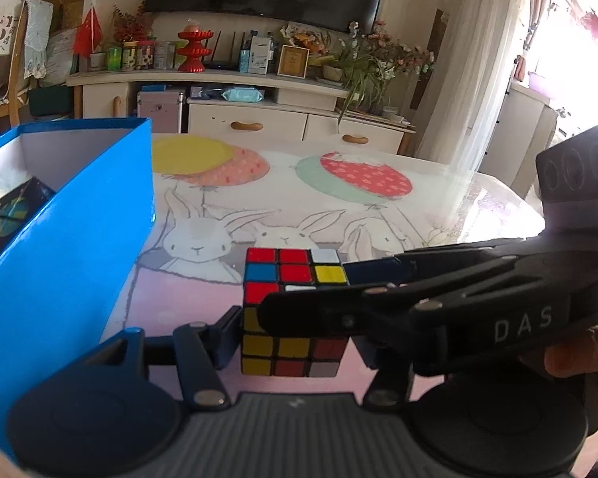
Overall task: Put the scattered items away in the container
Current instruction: 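Lift the Rubik's cube with the left tool over the shoebox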
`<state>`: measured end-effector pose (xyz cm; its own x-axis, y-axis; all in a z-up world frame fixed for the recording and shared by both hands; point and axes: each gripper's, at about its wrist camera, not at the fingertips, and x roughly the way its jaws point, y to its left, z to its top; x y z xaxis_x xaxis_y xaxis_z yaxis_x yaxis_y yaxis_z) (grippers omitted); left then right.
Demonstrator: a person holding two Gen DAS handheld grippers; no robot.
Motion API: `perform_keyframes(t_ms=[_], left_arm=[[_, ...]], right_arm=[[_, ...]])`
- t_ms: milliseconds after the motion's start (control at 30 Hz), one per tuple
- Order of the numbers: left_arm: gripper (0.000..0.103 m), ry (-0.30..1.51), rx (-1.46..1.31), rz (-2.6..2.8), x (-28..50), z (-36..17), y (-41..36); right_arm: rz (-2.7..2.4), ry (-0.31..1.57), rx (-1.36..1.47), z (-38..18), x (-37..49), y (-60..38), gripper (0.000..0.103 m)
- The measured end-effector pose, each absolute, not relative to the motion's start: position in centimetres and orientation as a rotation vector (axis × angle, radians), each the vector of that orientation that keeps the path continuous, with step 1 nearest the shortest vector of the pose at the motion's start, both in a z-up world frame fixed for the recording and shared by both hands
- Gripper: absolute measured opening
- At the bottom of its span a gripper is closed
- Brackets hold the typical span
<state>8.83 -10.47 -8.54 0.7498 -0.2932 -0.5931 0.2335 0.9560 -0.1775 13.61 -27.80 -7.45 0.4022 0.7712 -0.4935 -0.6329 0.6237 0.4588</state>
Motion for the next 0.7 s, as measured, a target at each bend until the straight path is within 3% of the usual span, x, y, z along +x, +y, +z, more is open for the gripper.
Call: perform_keyframes(t_ms=[700], left_arm=[[0.056,0.598,-0.048,-0.261,7.9,-2.5,-8.1]], right_arm=[[0.913,0.659,0.274,-1.5,13.4,-26.1,0.086]])
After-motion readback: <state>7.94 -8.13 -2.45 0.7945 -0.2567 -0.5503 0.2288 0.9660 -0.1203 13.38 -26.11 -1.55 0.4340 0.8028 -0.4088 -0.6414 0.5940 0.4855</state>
